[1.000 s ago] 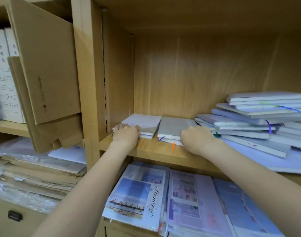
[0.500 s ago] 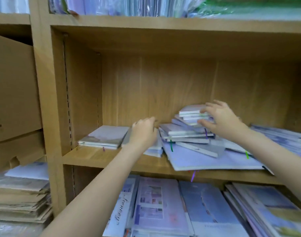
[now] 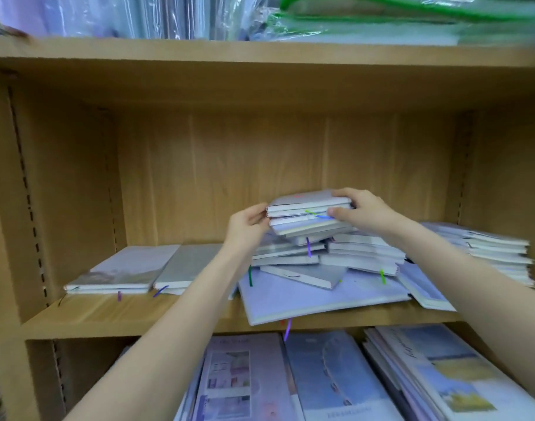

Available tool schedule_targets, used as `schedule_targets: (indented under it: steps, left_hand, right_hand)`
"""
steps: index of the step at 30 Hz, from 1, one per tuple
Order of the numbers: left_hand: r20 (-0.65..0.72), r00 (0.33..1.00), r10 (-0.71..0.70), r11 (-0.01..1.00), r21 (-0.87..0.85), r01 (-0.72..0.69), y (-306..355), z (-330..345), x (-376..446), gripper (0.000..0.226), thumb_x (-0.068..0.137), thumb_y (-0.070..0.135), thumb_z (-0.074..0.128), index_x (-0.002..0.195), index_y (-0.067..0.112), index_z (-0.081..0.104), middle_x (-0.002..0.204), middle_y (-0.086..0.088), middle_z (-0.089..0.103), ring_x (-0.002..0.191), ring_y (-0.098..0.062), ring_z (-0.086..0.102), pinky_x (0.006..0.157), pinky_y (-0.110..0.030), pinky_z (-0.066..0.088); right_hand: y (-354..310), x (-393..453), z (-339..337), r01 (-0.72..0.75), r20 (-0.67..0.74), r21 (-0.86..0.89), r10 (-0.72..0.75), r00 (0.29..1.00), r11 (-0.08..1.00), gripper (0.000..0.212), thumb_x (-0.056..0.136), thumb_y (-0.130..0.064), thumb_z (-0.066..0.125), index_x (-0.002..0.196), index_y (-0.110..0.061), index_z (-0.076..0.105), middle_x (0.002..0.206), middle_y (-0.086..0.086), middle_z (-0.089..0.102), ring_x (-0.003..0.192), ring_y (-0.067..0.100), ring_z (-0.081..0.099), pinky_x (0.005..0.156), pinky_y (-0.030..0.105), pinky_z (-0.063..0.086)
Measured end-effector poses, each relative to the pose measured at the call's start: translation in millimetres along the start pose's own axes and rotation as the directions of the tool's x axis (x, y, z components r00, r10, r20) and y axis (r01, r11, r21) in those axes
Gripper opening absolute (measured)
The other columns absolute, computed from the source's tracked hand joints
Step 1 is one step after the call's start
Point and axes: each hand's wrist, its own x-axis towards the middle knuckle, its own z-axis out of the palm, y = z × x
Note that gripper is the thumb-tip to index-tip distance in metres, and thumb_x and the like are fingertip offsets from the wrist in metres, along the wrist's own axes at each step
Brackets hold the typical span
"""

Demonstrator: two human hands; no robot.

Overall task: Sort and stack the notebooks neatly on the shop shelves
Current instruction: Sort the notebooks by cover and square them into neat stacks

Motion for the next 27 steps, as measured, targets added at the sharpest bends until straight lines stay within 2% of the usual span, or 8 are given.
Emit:
schedule_targets:
  steps: [3, 7, 10, 13, 15, 21, 24, 27]
  left_hand:
    - [-0.044, 0.999, -0.014, 0.987, -0.161, 0.007, 5.6, -4.5, -2.7, 0.038, 0.087, -0.013, 0.048, 0.123, -0.002, 0.055, 0.123, -0.012, 0.059, 0.117, -0.016, 0.055, 0.096, -0.022, 0.043]
    - [-0.092, 0.971, -0.219, 0.894, -0.418, 0.162, 5.5, -13.0, -7.2, 0.023, 0.089, -0.008, 0.048, 0.108, -0.008, 0.061, 0.1, -0.013, 0.066, 0.099, -0.019, 0.063, 0.085, -0.02, 0.05]
    - [-0.117, 0.964, -0.24, 0.939, -0.281, 0.199, 4.2, -13.1, -7.0, 0.017, 0.091, 0.001, 0.051, 0.103, 0.0, 0.064, 0.088, -0.006, 0.066, 0.083, -0.016, 0.063, 0.077, -0.019, 0.049]
    - [-0.057, 0.947, -0.318, 0.899, -0.334, 0.282, 7.9, -9.7, -2.2, 0.015, 0.092, 0.0, 0.051, 0.104, -0.003, 0.059, 0.099, -0.016, 0.062, 0.099, -0.025, 0.06, 0.085, -0.025, 0.048]
    - [-0.023, 0.935, -0.354, 0.869, -0.379, 0.319, 10.8, -9.4, 2.2, 0.009, 0.093, 0.001, 0.051, 0.094, -0.003, 0.059, 0.093, -0.015, 0.061, 0.1, -0.026, 0.058, 0.088, -0.026, 0.046]
    - [-0.023, 0.91, -0.415, 0.851, -0.364, 0.379, 7.5, -13.2, 11.4, 0.024, 0.092, 0.026, 0.057, 0.091, 0.002, 0.059, 0.095, -0.011, 0.062, 0.098, -0.021, 0.059, 0.068, -0.022, 0.051]
    - [-0.057, 0.914, -0.402, 0.887, -0.274, 0.372, 12.1, -15.6, 12.8, 0.035, 0.084, 0.023, 0.068, 0.105, -0.003, 0.059, 0.099, -0.017, 0.065, 0.08, -0.021, 0.064, 0.06, -0.02, 0.056]
    - [-0.081, 0.935, -0.345, 0.931, -0.156, 0.33, 23.0, -16.3, 15.5, 0.036, 0.083, 0.014, 0.07, 0.107, -0.009, 0.056, 0.098, -0.022, 0.066, 0.075, -0.024, 0.066, 0.057, -0.022, 0.057]
  right_hand:
    - [0.5, -4.1, -3.9, -0.009, -0.029, 0.219, 0.015, 0.999, 0.976, 0.036, 0.083, -0.024, 0.069, 0.117, -0.018, 0.06, 0.092, -0.001, 0.057, 0.082, 0.012, 0.052, 0.072, 0.022, 0.041]
    - [-4.9, -9.7, -8.3, -0.002, -0.031, 0.299, 0.012, 0.999, 0.954, 0.033, 0.078, -0.024, 0.074, 0.109, -0.02, 0.064, 0.095, 0.002, 0.059, 0.092, 0.014, 0.053, 0.079, 0.024, 0.042]
    - [-12.9, -6.5, -3.9, -0.025, -0.025, 0.187, 0.03, 0.999, 0.982, 0.039, 0.081, -0.024, 0.071, 0.118, -0.016, 0.062, 0.098, 0.001, 0.056, 0.096, 0.017, 0.05, 0.071, 0.024, 0.041]
    - [-18.3, -1.7, -1.6, -0.061, -0.032, 0.019, 0.061, 0.998, 0.998, 0.044, 0.085, -0.017, 0.064, 0.128, -0.016, 0.055, 0.124, 0.008, 0.054, 0.112, 0.022, 0.051, 0.081, 0.024, 0.039]
    - [-18.6, -0.2, -1.5, -0.075, -0.022, 0.011, 0.076, 0.997, 0.997, 0.048, 0.084, -0.015, 0.065, 0.131, -0.016, 0.052, 0.131, 0.01, 0.052, 0.114, 0.024, 0.051, 0.084, 0.025, 0.042]
    - [-19.3, -7.4, -3.4, -0.053, -0.033, -0.011, 0.052, 0.998, 0.999, 0.051, 0.083, -0.015, 0.068, 0.132, -0.012, 0.052, 0.131, 0.01, 0.052, 0.121, 0.022, 0.049, 0.087, 0.024, 0.039]
    - [-22.6, -11.8, -1.3, -0.017, -0.059, -0.092, 0.011, 0.998, 0.996, 0.048, 0.084, -0.014, 0.065, 0.131, -0.013, 0.053, 0.125, 0.012, 0.054, 0.114, 0.023, 0.05, 0.081, 0.021, 0.034]
    - [-28.4, -12.9, -1.2, -0.022, -0.058, -0.136, 0.014, 0.998, 0.99, 0.048, 0.083, -0.014, 0.065, 0.13, -0.014, 0.054, 0.118, 0.011, 0.054, 0.092, 0.02, 0.05, 0.073, 0.022, 0.037]
